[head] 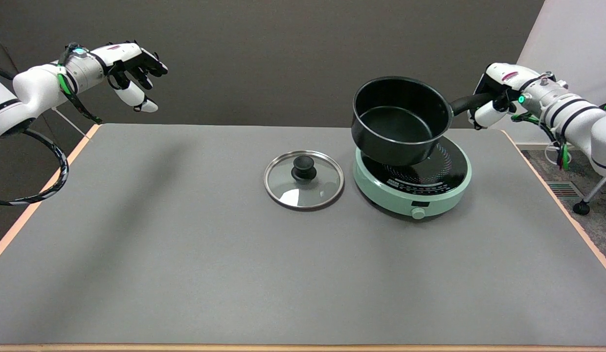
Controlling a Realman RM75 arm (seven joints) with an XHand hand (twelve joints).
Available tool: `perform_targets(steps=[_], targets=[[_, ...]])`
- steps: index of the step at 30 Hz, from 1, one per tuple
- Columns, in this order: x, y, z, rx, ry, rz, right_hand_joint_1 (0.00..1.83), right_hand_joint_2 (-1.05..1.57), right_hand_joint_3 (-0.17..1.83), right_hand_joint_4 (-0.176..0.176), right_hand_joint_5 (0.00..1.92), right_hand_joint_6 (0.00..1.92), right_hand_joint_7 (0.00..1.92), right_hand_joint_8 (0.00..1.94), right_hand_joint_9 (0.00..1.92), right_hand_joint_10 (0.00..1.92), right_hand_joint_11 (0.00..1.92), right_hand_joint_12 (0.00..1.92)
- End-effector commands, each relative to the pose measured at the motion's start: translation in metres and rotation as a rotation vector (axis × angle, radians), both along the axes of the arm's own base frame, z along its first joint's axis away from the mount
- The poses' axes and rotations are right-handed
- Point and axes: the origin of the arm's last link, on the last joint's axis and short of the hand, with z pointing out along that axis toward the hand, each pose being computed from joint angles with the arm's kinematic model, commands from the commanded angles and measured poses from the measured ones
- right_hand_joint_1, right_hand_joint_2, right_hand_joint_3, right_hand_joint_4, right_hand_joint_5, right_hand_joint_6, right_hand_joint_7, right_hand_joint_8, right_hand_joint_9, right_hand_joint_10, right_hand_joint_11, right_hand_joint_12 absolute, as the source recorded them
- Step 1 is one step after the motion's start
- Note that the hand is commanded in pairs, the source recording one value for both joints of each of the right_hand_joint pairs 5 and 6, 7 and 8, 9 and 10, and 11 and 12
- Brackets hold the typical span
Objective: Place the pot onto the induction cooker.
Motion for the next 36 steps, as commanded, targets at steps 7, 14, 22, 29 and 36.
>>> perform_targets(steps=[7,14,22,29,36], targets=[[-0.019,-0.001,-0.023,0.075,-0.004,-0.098,1.18,0.60,1.83,-0.126,1.56,1.56,1.56,1.56,1.56,1.56,1.56,1.56],[-0.016,0.004,0.009,-0.015,0.012,-0.072,1.19,0.57,1.83,-0.126,1.56,1.56,1.56,1.56,1.56,1.56,1.56,1.56],[-0.013,0.006,0.012,-0.022,0.022,-0.071,1.19,0.55,1.83,-0.126,1.56,1.56,1.56,1.56,1.56,1.56,1.56,1.56],[-0.021,0.011,0.021,-0.046,0.021,-0.096,1.19,0.54,1.83,-0.126,1.55,1.55,1.55,1.55,1.55,1.55,1.55,1.55],[-0.024,0.013,0.026,-0.065,0.008,-0.102,1.19,0.52,1.83,-0.126,1.55,1.55,1.55,1.55,1.55,1.55,1.55,1.55]])
